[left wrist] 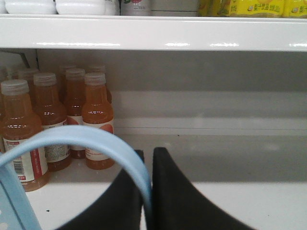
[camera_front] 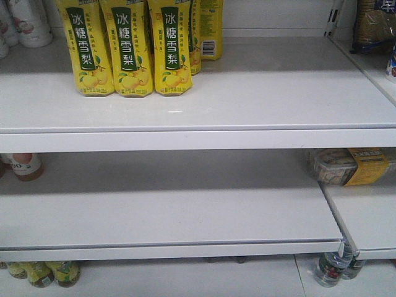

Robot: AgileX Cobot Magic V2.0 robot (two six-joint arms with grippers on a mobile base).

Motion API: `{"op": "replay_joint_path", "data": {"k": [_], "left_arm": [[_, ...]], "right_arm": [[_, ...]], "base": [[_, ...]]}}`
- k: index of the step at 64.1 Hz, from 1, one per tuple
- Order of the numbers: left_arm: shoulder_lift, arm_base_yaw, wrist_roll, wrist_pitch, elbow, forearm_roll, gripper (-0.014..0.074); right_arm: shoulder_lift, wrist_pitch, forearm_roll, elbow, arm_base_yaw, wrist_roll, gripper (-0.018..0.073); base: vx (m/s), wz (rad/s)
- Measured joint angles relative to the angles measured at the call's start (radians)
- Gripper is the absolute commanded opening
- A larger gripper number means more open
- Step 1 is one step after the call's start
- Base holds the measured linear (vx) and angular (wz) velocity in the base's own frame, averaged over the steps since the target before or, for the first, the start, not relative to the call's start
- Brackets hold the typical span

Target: Place coke in basket with both arms

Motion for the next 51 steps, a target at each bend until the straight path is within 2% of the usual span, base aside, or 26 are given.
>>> {"op": "replay_joint_path", "data": {"k": [51], "left_arm": [[0.000, 0.000, 0.000, 0.000, 0.000, 0.000, -0.0006]], "right_arm": [[0.000, -0.004, 0.008, 0.000, 0.000, 0.003, -0.0002]], "base": [[0.00, 0.00]]}}
